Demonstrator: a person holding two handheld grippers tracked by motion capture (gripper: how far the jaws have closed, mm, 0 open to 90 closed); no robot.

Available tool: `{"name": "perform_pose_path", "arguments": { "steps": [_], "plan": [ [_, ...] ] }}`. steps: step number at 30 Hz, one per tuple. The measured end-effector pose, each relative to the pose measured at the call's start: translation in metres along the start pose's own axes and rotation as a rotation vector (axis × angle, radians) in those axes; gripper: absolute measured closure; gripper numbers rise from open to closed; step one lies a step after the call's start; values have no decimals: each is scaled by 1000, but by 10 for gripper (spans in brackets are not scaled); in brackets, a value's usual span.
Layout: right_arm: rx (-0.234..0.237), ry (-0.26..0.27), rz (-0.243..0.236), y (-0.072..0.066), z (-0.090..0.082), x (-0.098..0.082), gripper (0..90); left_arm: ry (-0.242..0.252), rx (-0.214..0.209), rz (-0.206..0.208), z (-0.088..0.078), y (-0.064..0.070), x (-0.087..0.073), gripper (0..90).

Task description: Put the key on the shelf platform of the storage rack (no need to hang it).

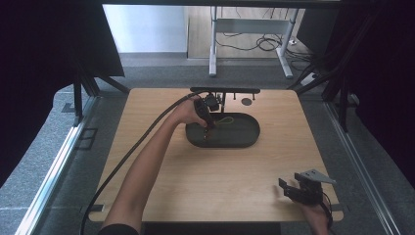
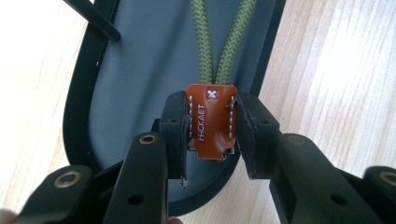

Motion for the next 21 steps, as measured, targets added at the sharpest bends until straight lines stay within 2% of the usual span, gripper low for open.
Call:
{"name": "perform_pose_path", "arguments": {
  "steps": [4, 8, 13, 21],
  "plan": [
    [0, 2, 2, 1, 0, 0, 299, -12, 9, 0, 3, -1, 0, 655],
    [-2, 2, 4, 1, 0, 0, 299, -2, 14, -9, 3, -2, 0, 645],
    [-2, 1, 1, 0, 0, 0, 299, -7, 9, 0, 3, 0, -2, 639],
    [0, 0, -1, 0, 0, 0, 299, 40, 7, -7, -6, 4, -3, 595]
  ]
}}
Point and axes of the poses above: each handheld gripper's, and its own axes: z roughly forward along the jaws, x roughly out of its top, y roughly to its right, the point moved 10 cm from there along z, roughly forward along the jaws, and after that the axes turned 15 degrees about -y, right-handed, at the moved point
